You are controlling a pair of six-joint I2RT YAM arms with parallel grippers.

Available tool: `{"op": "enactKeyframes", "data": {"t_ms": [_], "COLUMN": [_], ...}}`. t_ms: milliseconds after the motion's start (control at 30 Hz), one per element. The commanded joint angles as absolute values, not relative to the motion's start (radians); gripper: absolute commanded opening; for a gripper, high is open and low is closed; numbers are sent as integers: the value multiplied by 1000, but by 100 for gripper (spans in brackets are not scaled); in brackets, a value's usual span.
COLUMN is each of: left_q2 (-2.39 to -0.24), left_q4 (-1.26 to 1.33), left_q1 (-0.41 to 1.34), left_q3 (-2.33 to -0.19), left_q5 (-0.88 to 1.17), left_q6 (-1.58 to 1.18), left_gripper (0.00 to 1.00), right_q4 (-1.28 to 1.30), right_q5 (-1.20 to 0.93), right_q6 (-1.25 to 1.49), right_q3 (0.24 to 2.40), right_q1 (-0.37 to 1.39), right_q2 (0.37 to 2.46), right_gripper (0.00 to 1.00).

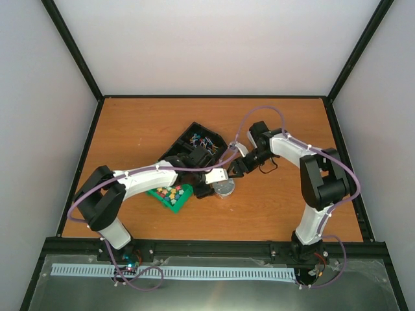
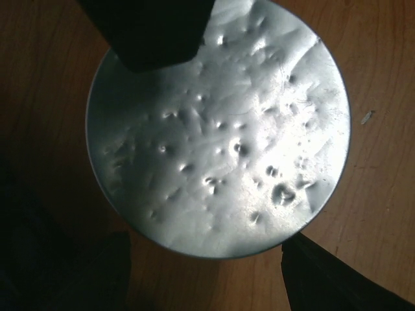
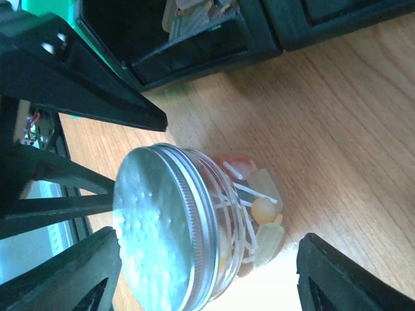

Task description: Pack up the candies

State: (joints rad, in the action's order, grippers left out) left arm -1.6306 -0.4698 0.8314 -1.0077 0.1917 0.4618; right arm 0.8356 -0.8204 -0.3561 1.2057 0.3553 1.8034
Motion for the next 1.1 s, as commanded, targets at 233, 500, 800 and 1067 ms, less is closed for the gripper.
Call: {"op": "enactKeyframes", "data": {"t_ms": [233,500,800,1067], "left_q2": [-1643,-1640,-1550,-1592], "left_q4": [-454,-468,-580,-581], "left_q1": [829,775,738,774], "left_q3": [-1064,-1064,-1093,-1183], "left_q5": [224,292,411,393], "left_q6": [422,412,470,456], "left_gripper": [65,62,62,56], "right_q4": [812,809,821,845], "right_q5": [-820,-845,-865,-896], "right_q6": [-382,-355,-369,-391], "right_q3": [1183,1196,1192,1233], "right_q1": [367,367,364,334], "right_q2": [1878,1923,1898,1847], "right_gripper": [54,40,52,46]}}
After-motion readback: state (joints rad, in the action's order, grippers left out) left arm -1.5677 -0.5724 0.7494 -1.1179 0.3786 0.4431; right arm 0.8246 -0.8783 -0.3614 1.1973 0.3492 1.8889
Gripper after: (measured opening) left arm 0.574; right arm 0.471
